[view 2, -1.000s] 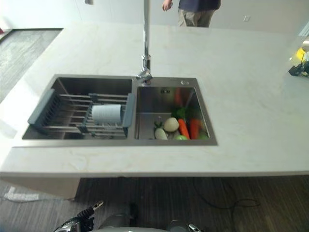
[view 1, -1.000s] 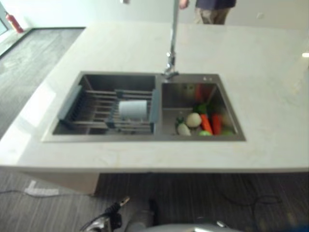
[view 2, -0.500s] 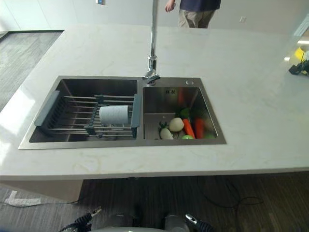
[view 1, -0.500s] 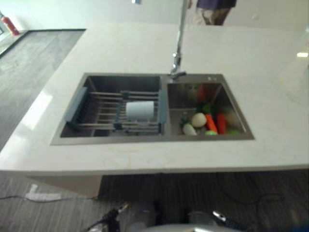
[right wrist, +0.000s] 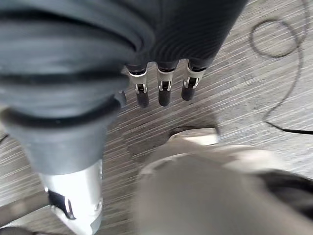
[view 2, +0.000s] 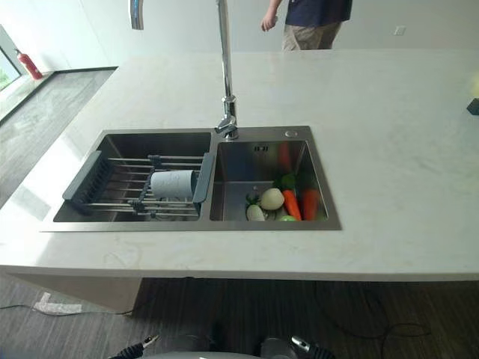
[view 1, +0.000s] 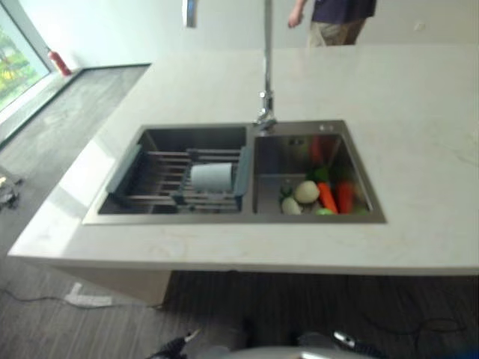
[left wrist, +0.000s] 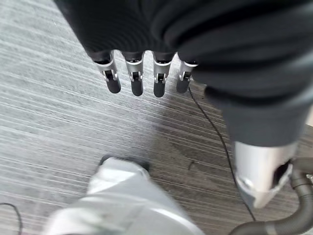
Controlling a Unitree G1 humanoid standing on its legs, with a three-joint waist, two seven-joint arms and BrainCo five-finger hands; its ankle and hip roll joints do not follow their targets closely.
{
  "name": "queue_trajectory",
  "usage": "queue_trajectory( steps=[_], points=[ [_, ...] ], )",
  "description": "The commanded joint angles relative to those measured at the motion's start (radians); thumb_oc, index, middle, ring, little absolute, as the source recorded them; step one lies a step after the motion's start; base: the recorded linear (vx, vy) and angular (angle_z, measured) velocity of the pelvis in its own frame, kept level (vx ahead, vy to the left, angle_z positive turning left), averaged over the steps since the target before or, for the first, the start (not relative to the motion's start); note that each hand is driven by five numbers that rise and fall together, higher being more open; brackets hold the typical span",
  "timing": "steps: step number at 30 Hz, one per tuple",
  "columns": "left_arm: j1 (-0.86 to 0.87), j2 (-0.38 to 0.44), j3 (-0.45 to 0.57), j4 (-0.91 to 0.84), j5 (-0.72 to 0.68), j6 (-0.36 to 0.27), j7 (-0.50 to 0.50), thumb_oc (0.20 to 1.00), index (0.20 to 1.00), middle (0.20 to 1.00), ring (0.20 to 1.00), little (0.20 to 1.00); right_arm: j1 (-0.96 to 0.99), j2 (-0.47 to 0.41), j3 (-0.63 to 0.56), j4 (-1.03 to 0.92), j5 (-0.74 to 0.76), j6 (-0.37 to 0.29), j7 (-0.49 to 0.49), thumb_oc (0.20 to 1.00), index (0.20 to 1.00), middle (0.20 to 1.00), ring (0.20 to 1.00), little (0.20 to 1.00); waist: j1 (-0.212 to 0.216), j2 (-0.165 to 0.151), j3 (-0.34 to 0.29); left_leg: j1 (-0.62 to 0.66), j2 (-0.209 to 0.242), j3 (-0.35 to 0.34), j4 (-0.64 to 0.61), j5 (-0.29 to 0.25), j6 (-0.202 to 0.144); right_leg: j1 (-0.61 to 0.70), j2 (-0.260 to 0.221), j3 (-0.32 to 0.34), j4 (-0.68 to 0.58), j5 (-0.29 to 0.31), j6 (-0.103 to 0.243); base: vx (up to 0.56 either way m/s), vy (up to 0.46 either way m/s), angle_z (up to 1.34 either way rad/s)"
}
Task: Place the dishes in the dishwasher.
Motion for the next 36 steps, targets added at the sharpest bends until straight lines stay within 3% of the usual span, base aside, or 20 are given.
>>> queue_trajectory(
  steps=[1,2,6,8,10,14,18,19,20,21,22,25,28,29,33,36],
  points=[
    [-0.057,0.002,-0.003,-0.012,0.001,0.014,0.001,1.0,1.0,1.0,1.0,1.0,0.01,-0.017,-0.027,-0.004,0.047,0.029,-0.032,1.0,1.0,1.0,1.0,1.0,-0.018,0.015,0.046,0.01,0.032,0.023,-0.031,-0.04,0.003,0.063,-0.01,0.056,-0.074,0.046,0.09,-0.02,0.237,0.77],
    [-0.065,0.001,-0.01,-0.011,0.003,0.017,-0.001,1.0,1.0,1.0,1.0,1.0,0.013,-0.017,-0.034,0.002,0.068,0.03,-0.031,1.0,1.0,1.0,1.0,1.0,-0.022,0.02,0.044,0.011,0.045,0.034,-0.031,-0.048,0.002,0.062,-0.023,0.04,-0.074,0.047,0.098,-0.01,0.262,0.71],
    [-0.057,0.017,0.015,-0.005,-0.078,0.002,0.02,1.0,1.0,1.0,1.0,1.0,0.039,-0.006,-0.067,0.02,0.001,0.018,-0.001,1.0,1.0,1.0,1.0,1.0,-0.023,0.029,0.02,0.05,0.02,0.04,-0.031,-0.104,0.007,0.045,-0.097,0.008,-0.074,0.078,0.148,0.04,0.217,0.29],
    [-0.044,0.036,0.049,0.0,-0.125,-0.034,0.028,1.0,1.0,1.0,1.0,1.0,0.042,0.006,-0.061,0.015,-0.009,0.006,0.001,1.0,1.0,1.0,1.0,1.0,-0.01,0.025,0.012,0.055,0.014,0.044,-0.031,-0.114,0.016,0.042,-0.119,0.002,-0.074,0.087,0.161,0.04,0.089,0.01],
    [-0.036,0.062,0.074,-0.002,-0.025,-0.09,0.071,1.0,1.0,1.0,1.0,1.0,0.041,0.006,-0.055,0.005,0.003,0.002,-0.008,1.0,1.0,1.0,1.0,1.0,0.002,0.022,0.007,0.053,0.009,0.047,-0.031,-0.121,0.022,0.038,-0.133,-0.001,-0.074,0.087,0.168,0.01,0.073,-0.01],
    [-0.004,0.146,0.127,-0.017,-0.106,-0.083,0.175,1.0,1.0,1.0,1.0,1.0,0.038,-0.028,-0.07,-0.005,0.008,0.019,-0.023,1.0,1.0,1.0,1.0,1.0,0.025,0.032,0.005,0.056,0.0,0.045,-0.031,-0.13,0.023,0.035,-0.152,0.004,-0.074,0.084,0.183,0.01,0.06,0.01],
    [0.038,0.375,0.3,0.021,-0.077,-0.097,0.28,1.0,1.0,1.0,1.0,1.0,0.041,-0.069,-0.086,0.005,0.034,0.023,-0.011,1.0,1.0,1.0,1.0,1.0,0.043,0.05,-0.002,0.047,-0.001,0.039,-0.031,-0.125,0.02,0.021,-0.168,-0.001,-0.074,0.084,0.193,0.0,0.009,0.02],
    [0.057,0.476,0.366,0.007,-0.024,-0.099,0.296,1.0,1.0,1.0,1.0,1.0,0.054,-0.075,-0.087,0.006,0.041,0.02,-0.01,1.0,1.0,1.0,1.0,1.0,0.047,0.056,-0.002,0.055,-0.001,0.043,-0.031,-0.131,0.02,0.025,-0.17,0.001,-0.074,0.083,0.201,0.01,0.004,0.05],
    [0.067,0.537,0.401,-0.017,0.02,-0.106,0.309,1.0,1.0,1.0,1.0,1.0,0.063,-0.077,-0.087,0.005,0.048,0.017,-0.011,1.0,1.0,1.0,1.0,1.0,0.05,0.059,-0.002,0.058,0.0,0.046,-0.031,-0.132,0.021,0.026,-0.171,0.0,-0.074,0.085,0.203,0.0,0.0,0.0],
    [0.076,0.611,0.439,-0.054,0.09,-0.164,0.342,1.0,1.0,1.0,1.0,1.0,0.072,-0.079,-0.087,0.004,0.056,0.016,-0.012,1.0,1.0,1.0,1.0,1.0,0.055,0.064,-0.004,0.059,0.003,0.049,-0.031,-0.131,0.023,0.027,-0.175,-0.004,-0.074,0.087,0.204,0.0,0.0,0.0],
    [0.076,0.646,0.457,-0.085,0.105,-0.158,0.346,1.0,1.0,1.0,1.0,1.0,0.077,-0.08,-0.088,0.002,0.057,0.016,-0.013,1.0,1.0,1.0,1.0,1.0,0.059,0.067,-0.004,0.06,0.005,0.052,-0.031,-0.13,0.022,0.028,-0.178,-0.009,-0.074,0.089,0.206,0.0,0.0,0.0],
    [0.051,0.887,0.574,-0.41,0.248,-0.137,0.388,1.0,1.0,1.0,1.0,1.0,0.117,-0.063,-0.101,-0.009,0.066,0.007,-0.024,1.0,1.0,1.0,1.0,1.0,0.077,0.071,-0.011,0.062,0.012,0.059,-0.031,-0.132,0.016,0.035,-0.187,-0.033,-0.074,0.09,0.215,-0.01,-0.056,0.05],
    [-0.014,1.026,0.591,-0.637,0.232,-0.136,0.357,1.0,1.0,1.0,1.0,1.0,0.135,-0.054,-0.104,-0.024,0.084,0.014,-0.021,1.0,1.0,1.0,1.0,1.0,0.077,0.061,-0.021,0.07,0.015,0.061,-0.031,-0.139,0.01,0.043,-0.182,-0.037,-0.074,0.086,0.218,0.05,-0.138,0.15],
    [-0.139,1.079,0.533,-0.851,0.166,-0.167,0.182,1.0,1.0,1.0,1.0,1.0,0.145,-0.045,-0.103,-0.033,0.081,0.026,-0.017,1.0,1.0,1.0,1.0,1.0,0.062,0.051,-0.035,0.081,0.021,0.07,-0.031,-0.147,0.004,0.049,-0.177,-0.035,-0.074,0.081,0.221,0.1,-0.158,0.02],
    [-0.384,1.005,0.286,-1.144,0.122,-0.101,0.02,1.0,1.0,1.0,1.0,1.0,0.143,-0.04,-0.112,-0.023,0.049,0.037,0.003,1.0,1.0,1.0,1.0,1.0,0.028,0.043,-0.054,0.096,0.029,0.088,-0.031,-0.157,-0.003,0.045,-0.165,-0.013,-0.074,0.079,0.225,0.09,-0.107,-0.14],
    [-0.51,0.909,0.112,-1.232,0.19,-0.042,-0.077,1.0,1.0,1.0,1.0,1.0,0.141,-0.039,-0.121,-0.015,0.032,0.042,0.026,1.0,1.0,1.0,1.0,1.0,-0.007,0.037,-0.062,0.095,0.035,0.103,-0.031,-0.154,-0.006,0.024,-0.151,0.02,-0.074,0.088,0.228,0.04,-0.091,-0.35]
  ],
)
